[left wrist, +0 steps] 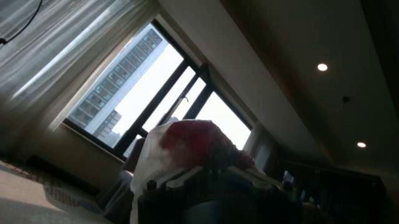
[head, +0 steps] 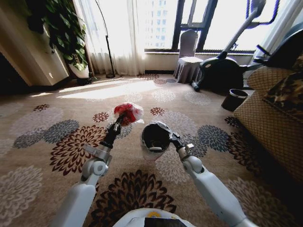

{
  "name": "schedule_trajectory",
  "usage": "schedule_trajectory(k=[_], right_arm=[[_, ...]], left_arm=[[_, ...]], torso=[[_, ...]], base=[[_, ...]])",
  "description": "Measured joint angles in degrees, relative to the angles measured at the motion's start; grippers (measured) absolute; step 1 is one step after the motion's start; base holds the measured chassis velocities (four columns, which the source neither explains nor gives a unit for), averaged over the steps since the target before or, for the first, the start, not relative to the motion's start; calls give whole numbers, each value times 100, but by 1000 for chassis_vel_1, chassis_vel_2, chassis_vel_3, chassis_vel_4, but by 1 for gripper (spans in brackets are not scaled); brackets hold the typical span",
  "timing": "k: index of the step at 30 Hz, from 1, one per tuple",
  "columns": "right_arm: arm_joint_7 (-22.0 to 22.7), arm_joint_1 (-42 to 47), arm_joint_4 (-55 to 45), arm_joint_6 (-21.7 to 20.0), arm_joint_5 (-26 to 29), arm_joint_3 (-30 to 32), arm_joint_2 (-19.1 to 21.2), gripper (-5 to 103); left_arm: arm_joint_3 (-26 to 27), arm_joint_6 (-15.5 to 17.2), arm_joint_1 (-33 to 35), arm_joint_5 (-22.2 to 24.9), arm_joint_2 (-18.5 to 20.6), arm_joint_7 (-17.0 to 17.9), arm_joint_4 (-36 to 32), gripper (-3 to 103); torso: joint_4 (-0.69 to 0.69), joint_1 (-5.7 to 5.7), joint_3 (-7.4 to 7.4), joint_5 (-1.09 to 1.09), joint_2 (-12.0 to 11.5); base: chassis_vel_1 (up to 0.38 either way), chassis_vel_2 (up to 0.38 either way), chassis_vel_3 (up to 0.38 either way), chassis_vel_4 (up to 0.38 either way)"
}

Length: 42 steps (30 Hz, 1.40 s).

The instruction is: Pick up the trash from the ground and place it into the trash bin.

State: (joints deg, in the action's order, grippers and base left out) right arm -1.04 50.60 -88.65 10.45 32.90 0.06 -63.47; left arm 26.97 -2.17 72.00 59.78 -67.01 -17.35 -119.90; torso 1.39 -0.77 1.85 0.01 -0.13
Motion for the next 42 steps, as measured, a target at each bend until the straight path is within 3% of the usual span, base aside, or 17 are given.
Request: schedule_trajectory(k=[4, 7, 9, 10, 11, 14, 15, 19, 23, 26, 28, 29, 32, 34, 37, 39, 42], right_arm=[[1, -137, 13, 40, -9, -74, 2, 0], [1, -208, -75, 47, -2, -140, 37, 0], [-3, -275, -120, 20, 12, -191, 83, 0], [-3, -275, -120, 20, 12, -191, 83, 0], [-1, -301, -129, 11, 21, -190, 107, 0], [-1, -307, -168, 3, 62, -188, 147, 0], [-1, -307, -168, 3, 62, -188, 147, 0], [5, -285, -263, -5, 78, -194, 113, 0], [0, -99, -437, -10, 78, -195, 110, 0], [0, -44, -493, -9, 74, -188, 121, 0], [2, 23, -563, -11, 58, -172, 132, 0], [2, 23, -563, -11, 58, -172, 132, 0], [2, 130, -661, -12, 25, -139, 136, 0], [1, 146, -669, -11, 15, -132, 136, 0], [0, 234, -698, 16, -37, -84, 128, 0], [0, 252, -704, 19, -43, -73, 126, 0], [1, 298, -734, 39, -49, -23, 130, 0]], left_arm=[[-179, 123, 40, -33, -6, -3, -97, 0], [-411, 121, 31, -573, -47, -73, 128, 0], [-570, -45, -14, -1531, -82, -223, 489, 0], [-570, -45, -14, -1531, -82, -223, 489, 0], [-610, -160, -43, -2055, -80, -305, 661, 0], [-738, -406, -179, -2981, -25, -367, 1028, 0], [-738, -406, -179, -2981, -25, -367, 1028, 0], [-864, -529, -403, -3818, 42, -380, 1340, 0], [-1126, -425, -619, -4121, 204, -368, 1437, 0], [-1328, -331, -700, -4170, 339, -272, 1458, 0], [-1713, 15, -794, -4075, 516, 197, 1372, 0], [-1713, 15, -794, -4075, 516, 197, 1372, 0], [-2107, 533, -850, -3951, 588, 914, 1129, 0], [-2144, 621, -854, -3917, 588, 1007, 1090, 0], [-2390, 1305, -906, -3385, 548, 1767, 819, 0], [-2419, 1420, -921, -3240, 528, 1913, 772, 0], [-2440, 1800, -943, -2517, 412, 2544, 516, 6]], torso=[[-1, 0, 0, 2, 0], [0, 0, 0, -1, 0], [0, 0, 0, 0, 0], [0, 0, 0, 0, 0], [-1, 0, 0, 0, 0], [-1, 0, 0, 0, 0], [-1, 0, 0, 0, 0], [0, 0, 0, -1, 0], [-1, 0, 0, 1, 0], [0, 0, 0, 0, 0], [-1, 0, 0, -1, 0], [-1, 0, 0, -1, 0], [-2, 0, 0, -1, 0], [-1, 0, 0, 0, 0], [0, 0, 0, 0, 0], [-1, 0, 0, 0, 0], [-1, 0, 0, 0, 0]], base=[[0, 0, 0, 0], [0, 0, 0, 0], [0, 0, 0, 0], [0, 0, 0, 0], [0, 0, 0, 0], [0, 0, 0, 0], [0, 0, 0, 0], [0, 0, 0, 0], [0, 0, 0, 0], [0, 0, 0, 0], [0, 0, 0, 0], [0, 0, 0, 0], [0, 0, 0, 0], [0, 0, 0, 0], [0, 0, 0, 0], [0, 0, 0, 0], [0, 0, 0, 0]])
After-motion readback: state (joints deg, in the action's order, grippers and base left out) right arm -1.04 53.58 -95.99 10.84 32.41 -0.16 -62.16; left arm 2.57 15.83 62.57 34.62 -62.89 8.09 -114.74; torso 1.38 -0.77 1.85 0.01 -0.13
